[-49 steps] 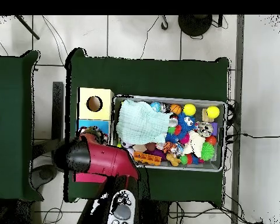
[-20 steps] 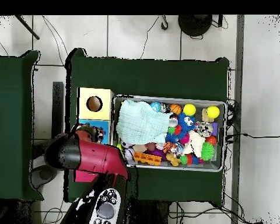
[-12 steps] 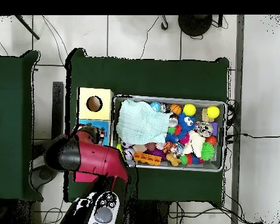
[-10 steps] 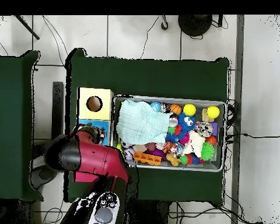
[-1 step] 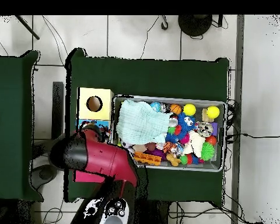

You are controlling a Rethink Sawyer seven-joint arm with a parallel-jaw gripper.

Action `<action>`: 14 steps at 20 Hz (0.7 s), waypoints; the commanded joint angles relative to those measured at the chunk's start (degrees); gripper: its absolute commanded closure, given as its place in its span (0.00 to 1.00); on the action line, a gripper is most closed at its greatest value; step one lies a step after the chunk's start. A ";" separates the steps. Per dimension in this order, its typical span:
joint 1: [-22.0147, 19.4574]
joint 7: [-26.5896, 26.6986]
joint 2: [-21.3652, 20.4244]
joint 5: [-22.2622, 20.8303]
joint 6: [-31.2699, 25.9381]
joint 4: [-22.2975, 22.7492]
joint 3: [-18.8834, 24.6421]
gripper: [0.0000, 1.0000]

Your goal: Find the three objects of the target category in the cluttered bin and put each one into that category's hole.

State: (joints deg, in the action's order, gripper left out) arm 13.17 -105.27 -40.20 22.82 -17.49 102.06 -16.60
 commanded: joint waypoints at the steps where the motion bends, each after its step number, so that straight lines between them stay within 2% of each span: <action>1: -6.37 -1.44 -2.26 -4.32 -5.01 -0.66 3.46 0.00; 5: -10.60 2.36 -1.84 -7.14 -4.70 -3.37 4.13 0.00; 7: -13.70 4.24 -0.86 -8.57 -3.87 -4.22 6.34 0.00; 14: -18.54 4.28 0.31 -12.95 -1.33 -5.56 10.96 0.00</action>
State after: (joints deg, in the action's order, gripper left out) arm -1.77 -105.27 -41.56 15.52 -17.64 99.44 -14.62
